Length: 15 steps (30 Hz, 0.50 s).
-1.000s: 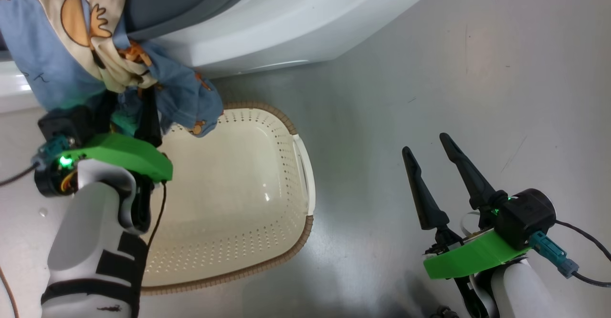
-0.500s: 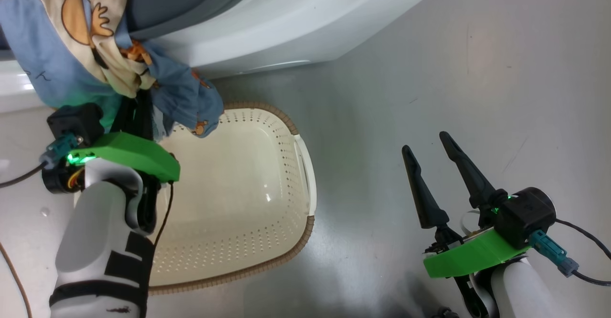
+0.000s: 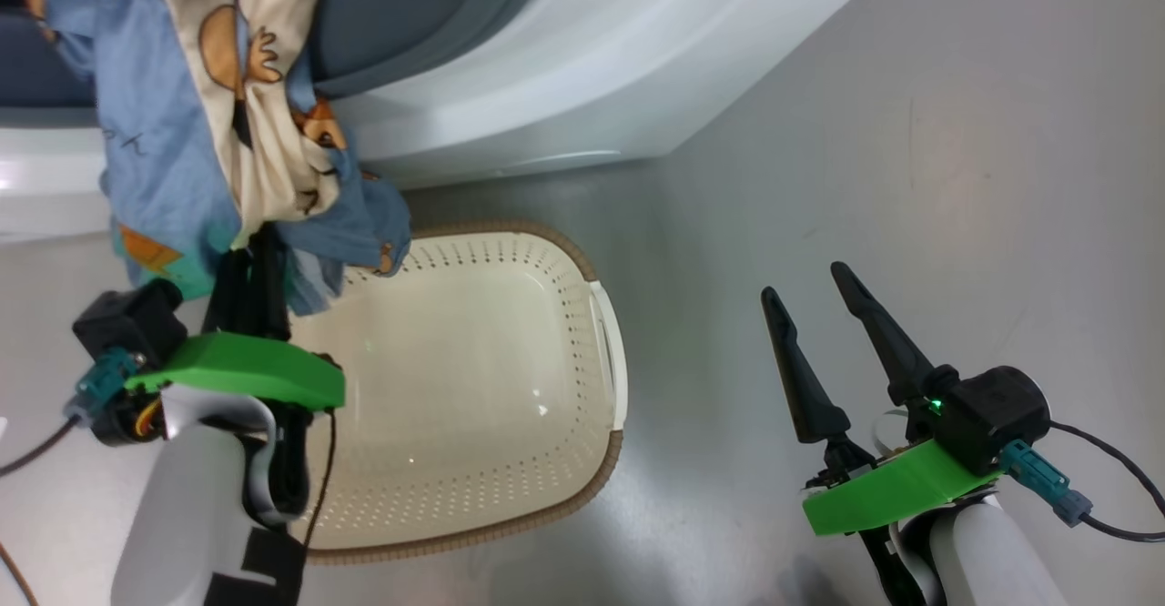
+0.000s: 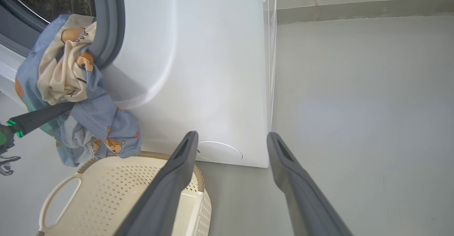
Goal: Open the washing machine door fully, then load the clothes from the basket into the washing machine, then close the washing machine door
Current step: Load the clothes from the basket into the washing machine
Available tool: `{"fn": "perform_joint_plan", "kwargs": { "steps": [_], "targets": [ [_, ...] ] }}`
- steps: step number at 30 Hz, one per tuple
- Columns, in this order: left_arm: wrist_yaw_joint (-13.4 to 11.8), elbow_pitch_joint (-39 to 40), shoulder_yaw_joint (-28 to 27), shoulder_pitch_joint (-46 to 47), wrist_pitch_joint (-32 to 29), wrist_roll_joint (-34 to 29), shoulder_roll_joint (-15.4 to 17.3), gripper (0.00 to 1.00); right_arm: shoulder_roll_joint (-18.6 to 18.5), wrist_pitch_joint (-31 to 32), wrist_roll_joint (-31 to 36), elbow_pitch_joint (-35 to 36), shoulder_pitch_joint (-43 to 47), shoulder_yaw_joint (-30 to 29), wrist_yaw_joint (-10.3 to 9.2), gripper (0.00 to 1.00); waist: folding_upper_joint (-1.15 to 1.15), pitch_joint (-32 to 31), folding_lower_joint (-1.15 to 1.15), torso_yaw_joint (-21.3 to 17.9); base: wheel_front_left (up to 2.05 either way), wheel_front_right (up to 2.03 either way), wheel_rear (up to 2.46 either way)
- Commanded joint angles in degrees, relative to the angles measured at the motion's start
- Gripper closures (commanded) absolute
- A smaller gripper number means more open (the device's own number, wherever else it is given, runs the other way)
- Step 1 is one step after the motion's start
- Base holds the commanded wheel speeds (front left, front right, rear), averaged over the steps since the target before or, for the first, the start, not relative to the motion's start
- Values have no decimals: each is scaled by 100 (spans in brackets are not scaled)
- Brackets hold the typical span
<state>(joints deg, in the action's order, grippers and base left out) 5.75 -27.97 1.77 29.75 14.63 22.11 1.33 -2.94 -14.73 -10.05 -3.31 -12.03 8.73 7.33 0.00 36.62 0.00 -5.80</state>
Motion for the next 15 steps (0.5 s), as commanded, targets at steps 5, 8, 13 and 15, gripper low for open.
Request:
{"fn": "perform_joint_plan", "kwargs": {
  "steps": [5, 8, 13, 15],
  "targets": [
    [-169, 775, 166, -371, 37, 146, 155, 100, 6, -27, -113, 34, 163, 225, 16, 0, 0, -346, 0, 147, 0, 0, 0],
    [-232, 1119, 327, -373, 37, 110, 155, 100, 6, -27, -153, 3, 188, 269, 16, 0, 0, -438, 0, 137, 0, 0, 0],
    [-342, 1370, 280, -177, 37, -175, 179, 100, 6, -27, -274, -12, 238, 329, 16, 0, 0, -526, 0, 24, 0, 0, 0],
    [-405, 1313, 164, -39, 37, -269, 281, 100, 6, -27, -332, -24, 263, 366, 16, 0, 0, -550, 0, -53, 0, 0, 0]
  ]
}}
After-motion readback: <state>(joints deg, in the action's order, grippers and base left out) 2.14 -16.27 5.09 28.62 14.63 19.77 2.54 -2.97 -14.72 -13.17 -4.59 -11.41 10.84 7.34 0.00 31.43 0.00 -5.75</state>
